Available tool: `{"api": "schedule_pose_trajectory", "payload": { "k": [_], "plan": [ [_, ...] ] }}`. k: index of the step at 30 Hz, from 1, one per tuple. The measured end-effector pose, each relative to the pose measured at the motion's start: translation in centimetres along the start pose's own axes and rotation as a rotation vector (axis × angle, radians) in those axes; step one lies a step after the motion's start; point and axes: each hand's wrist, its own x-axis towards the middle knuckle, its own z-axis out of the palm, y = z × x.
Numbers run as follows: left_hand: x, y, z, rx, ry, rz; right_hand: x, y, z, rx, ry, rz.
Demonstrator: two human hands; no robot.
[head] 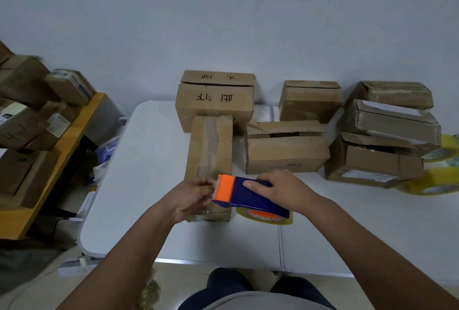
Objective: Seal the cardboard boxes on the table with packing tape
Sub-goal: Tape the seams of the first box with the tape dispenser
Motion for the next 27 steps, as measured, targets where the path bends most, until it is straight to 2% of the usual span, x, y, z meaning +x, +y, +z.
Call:
{"api": "schedule_pose_trajectory", "payload": {
  "k": [4,7,13,19,27],
  "plan": [
    [-1.7,0.3,-3.9,-0.052,0.187,0.119,-0.1,1.5,-0.9,-0.074,-0.027,0.021],
    [-2.9,-0.7,-6.8,-0.106,0.264,0.105,-0.3,2.7,-1.2,-0.127,-0.047,0.017],
    [-3.4,-3.6,-6.7,-0.207,0.291,0.012,0.6,3.2,0.6,-0.193,-0.068,0.046],
    [-3.5,-4.8,-6.6,-0.069,0.397,0.126,0.6,2.8,1.5,-0.2,0.033,0.044],
    [-4.3,-6.1,-6.9,-0.025,0.465,0.199,0.5,2.8,1.8,-0.134,0.052,0.022]
  ]
}}
